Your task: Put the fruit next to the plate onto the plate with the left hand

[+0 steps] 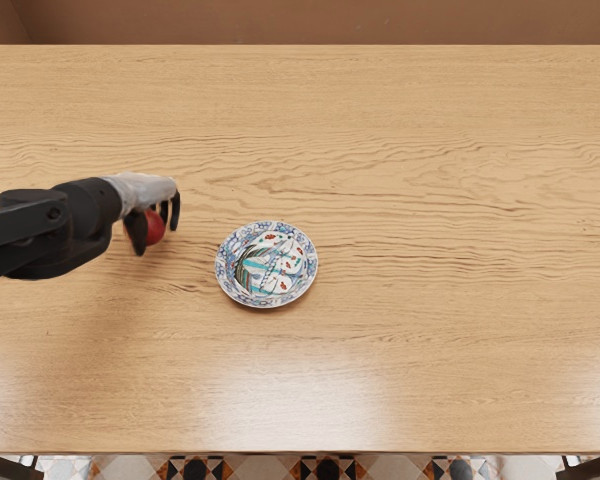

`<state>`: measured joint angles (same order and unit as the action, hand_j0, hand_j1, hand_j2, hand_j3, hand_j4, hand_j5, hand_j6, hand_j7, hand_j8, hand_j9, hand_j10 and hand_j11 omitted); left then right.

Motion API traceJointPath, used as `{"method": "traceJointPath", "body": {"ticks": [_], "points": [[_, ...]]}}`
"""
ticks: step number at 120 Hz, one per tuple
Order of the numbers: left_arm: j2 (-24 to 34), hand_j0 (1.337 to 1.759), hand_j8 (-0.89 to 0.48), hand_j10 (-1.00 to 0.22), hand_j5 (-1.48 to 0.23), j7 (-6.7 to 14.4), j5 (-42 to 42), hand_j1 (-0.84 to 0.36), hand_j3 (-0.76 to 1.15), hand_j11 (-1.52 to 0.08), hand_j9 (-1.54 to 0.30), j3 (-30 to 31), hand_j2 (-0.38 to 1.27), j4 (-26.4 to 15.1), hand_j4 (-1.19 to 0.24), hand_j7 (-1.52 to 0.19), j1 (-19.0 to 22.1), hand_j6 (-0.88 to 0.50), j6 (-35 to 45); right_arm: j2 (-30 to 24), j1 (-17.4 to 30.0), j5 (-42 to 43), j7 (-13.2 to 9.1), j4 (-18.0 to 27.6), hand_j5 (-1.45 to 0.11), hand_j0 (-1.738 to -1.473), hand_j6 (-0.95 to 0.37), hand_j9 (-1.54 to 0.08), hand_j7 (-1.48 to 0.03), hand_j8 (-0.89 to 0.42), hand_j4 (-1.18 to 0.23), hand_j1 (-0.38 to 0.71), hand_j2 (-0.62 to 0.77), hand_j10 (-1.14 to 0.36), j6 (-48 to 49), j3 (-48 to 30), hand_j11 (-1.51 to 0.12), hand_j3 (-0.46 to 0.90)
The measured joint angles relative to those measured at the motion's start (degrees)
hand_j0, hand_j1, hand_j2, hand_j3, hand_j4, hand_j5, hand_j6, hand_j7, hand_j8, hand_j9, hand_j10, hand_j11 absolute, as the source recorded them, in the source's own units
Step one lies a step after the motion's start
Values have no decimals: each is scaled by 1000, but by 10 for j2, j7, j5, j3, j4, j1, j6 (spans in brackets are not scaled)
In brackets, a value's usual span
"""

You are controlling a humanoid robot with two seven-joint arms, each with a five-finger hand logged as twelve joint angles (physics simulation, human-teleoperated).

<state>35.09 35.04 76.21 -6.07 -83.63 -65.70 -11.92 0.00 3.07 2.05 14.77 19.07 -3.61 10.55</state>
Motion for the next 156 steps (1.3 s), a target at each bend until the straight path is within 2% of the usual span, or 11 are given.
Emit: {"method": "traceJointPath", "body": {"ticks": [8,61,77,106,156], "points": [[-8,1653,-444,-605,-948,0,-12,-271,0,-923,-941,-1,410,-2,-676,-936,-12,-548,-10,0,0,0,0,0,-22,-1658,-16,-22,-22,-16,-16,-329,-4,-16,0,0,-22,0],[-81,1654,-479,-604,-945,0,-90,-254,0,-913,-927,-4,402,-6,-668,-917,-86,-595,-42,0,0,0,0,0,-22,-1658,-16,-22,-22,-16,-16,-329,-4,-16,0,0,-22,0],[-105,1654,-482,-612,-937,0,-108,-228,0,-914,-922,-9,336,-5,-670,-913,-89,-616,-45,0,0,0,0,0,-22,-1658,-16,-22,-22,-16,-16,-329,-4,-16,0,0,-22,0],[-137,1655,-487,-608,-923,0,-119,-241,0,-908,-908,-12,367,-4,-672,-904,-85,-626,-46,0,0,0,0,0,-22,-1658,-16,-22,-22,-16,-16,-329,-4,-16,0,0,-22,0],[-141,1655,-486,-596,-908,0,-119,-264,0,-898,-892,-3,402,1,-667,-886,-59,-626,-46,0,0,0,0,0,-22,-1658,-16,-22,-22,-16,-16,-329,-4,-16,0,0,-22,0]]}}
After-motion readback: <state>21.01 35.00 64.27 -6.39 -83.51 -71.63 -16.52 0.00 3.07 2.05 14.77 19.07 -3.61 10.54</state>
